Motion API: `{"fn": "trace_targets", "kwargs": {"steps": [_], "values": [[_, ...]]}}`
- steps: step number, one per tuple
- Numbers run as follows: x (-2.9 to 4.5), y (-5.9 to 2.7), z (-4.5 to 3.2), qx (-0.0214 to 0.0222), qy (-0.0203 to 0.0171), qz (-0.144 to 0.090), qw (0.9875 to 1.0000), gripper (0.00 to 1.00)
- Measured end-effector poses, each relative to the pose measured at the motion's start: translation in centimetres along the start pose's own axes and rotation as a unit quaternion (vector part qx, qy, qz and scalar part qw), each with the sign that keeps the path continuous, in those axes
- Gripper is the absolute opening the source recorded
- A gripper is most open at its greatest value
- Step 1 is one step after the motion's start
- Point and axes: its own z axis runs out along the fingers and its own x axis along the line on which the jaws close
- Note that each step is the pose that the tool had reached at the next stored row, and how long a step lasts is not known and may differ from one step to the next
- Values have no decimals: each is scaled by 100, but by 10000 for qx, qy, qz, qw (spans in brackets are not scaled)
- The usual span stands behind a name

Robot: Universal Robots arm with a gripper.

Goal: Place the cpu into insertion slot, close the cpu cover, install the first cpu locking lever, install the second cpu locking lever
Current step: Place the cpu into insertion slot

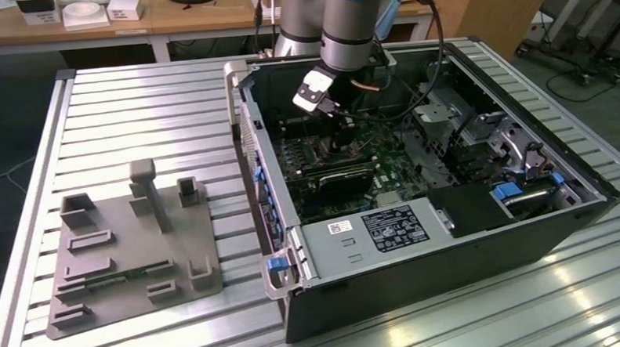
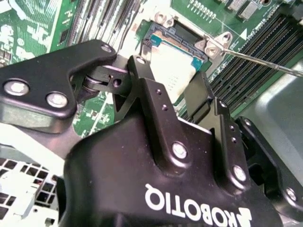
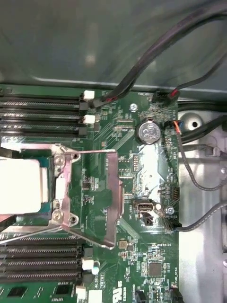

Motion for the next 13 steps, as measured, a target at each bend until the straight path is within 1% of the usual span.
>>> {"fn": "trace_targets", "kwargs": {"steps": [2, 7, 13], "values": [[-3, -4, 5, 2, -1, 55, 10000, 53], [-17, -43, 10, 3, 0, 100, 9999, 53], [-17, -43, 17, 16, -1, 411, 9992, 53]]}}
